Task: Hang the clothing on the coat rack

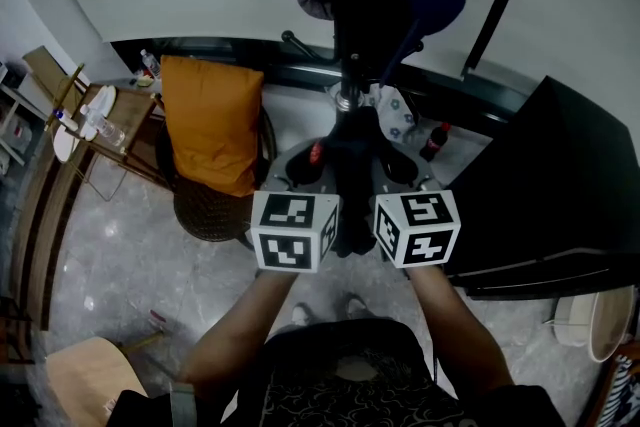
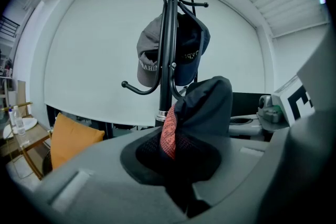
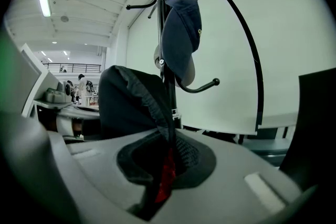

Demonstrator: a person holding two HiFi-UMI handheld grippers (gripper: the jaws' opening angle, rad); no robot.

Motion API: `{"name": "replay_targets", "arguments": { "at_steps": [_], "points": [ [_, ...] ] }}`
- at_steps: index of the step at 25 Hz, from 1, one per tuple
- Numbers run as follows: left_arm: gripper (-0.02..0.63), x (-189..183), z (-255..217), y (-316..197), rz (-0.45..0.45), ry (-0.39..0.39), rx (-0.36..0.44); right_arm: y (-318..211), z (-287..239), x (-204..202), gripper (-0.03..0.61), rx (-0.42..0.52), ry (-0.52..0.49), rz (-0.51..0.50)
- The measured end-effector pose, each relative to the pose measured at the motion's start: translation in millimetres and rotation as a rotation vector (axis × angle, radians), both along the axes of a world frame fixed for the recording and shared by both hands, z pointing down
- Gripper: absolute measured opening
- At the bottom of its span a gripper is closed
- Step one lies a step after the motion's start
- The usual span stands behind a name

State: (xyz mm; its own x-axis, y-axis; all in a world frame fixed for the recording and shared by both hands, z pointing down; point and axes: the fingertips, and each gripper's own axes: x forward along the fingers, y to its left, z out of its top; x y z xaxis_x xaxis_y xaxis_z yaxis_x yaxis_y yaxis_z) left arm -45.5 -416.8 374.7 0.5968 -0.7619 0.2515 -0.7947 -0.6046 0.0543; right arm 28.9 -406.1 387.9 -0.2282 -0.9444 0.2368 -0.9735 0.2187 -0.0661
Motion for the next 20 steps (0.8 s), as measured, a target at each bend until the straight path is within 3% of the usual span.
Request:
{"name": "replay_targets", "arguments": {
  "at_steps": [20],
  "points": [
    [0.035,3.8,11.3,4.0,-0.086,-0.01,0.002,0.5,11.9,-8.9,0.023,0.001,0.028,-0.119]
  ]
}}
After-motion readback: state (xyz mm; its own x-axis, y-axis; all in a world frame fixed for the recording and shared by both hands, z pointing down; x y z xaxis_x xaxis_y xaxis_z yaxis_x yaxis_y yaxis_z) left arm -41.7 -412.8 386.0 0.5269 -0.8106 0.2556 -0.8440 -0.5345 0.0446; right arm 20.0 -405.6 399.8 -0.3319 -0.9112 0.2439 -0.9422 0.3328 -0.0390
